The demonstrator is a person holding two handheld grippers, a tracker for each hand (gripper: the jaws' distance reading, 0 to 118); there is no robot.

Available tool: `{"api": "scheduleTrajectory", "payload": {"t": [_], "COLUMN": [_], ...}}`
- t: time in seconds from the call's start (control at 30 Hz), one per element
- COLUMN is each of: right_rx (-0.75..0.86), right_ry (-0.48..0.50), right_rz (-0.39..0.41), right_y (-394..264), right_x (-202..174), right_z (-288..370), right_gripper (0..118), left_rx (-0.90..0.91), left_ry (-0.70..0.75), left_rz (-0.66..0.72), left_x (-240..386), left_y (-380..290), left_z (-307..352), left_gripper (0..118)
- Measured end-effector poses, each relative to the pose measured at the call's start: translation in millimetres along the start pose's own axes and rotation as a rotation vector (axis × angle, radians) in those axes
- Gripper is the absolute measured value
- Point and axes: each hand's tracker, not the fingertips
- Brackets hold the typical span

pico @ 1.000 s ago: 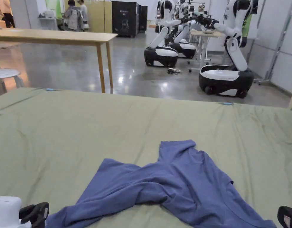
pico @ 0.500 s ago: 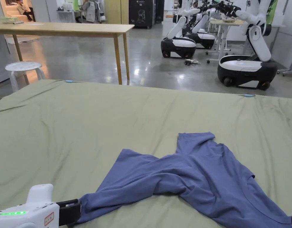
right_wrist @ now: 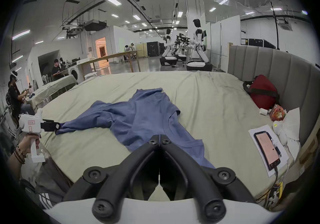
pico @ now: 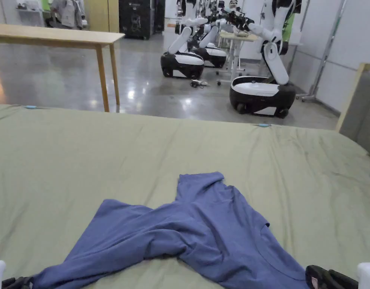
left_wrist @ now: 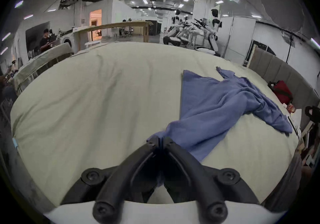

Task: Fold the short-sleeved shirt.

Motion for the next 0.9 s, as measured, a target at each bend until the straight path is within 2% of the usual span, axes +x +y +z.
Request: {"api": "scheduleTrajectory", "payload": {"t": [0.23,0.37,0.43,0.47,0.53,0.57,0.63,0.73,0.9], "right_rx": [0.04,-0.008,-0.089,-0.108,-0.22,-0.303,-0.376,-0.495,-0.613], "right_ry": [0.01,0.025,0.083,0.101,0.148,0.135,0.143,0.123,0.05], "right_rz": [0.052,0.171,0.204,0.218,0.249,0.271,0.289,0.26,0.272], "right_y": [57,116,148,161,181,185,188,185,169], "right_x": [7,15,18,18,21,19,20,19,17], "right_z": [-29,-106,-159,-189,-253,-291,-344,-412,-461], "right_gripper": [0,0,1,19,94,117,116,114,95], "left_rx": [0.041,0.054,0.065,0.065,0.069,0.067,0.058,0.058,0.065], "left_ry": [-0.007,-0.043,-0.061,-0.064,-0.064,-0.067,-0.07,-0.07,-0.07], "left_rz": [-0.04,-0.043,-0.038,-0.039,-0.034,-0.021,-0.004,0.002,0.016], "left_x": [3,21,23,24,27,25,25,24,22], "left_y": [6,9,10,10,8,10,10,11,15], "left_z": [24,35,35,35,36,34,33,32,32], "left_gripper": [1,1,1,1,1,1,1,1,1]}}
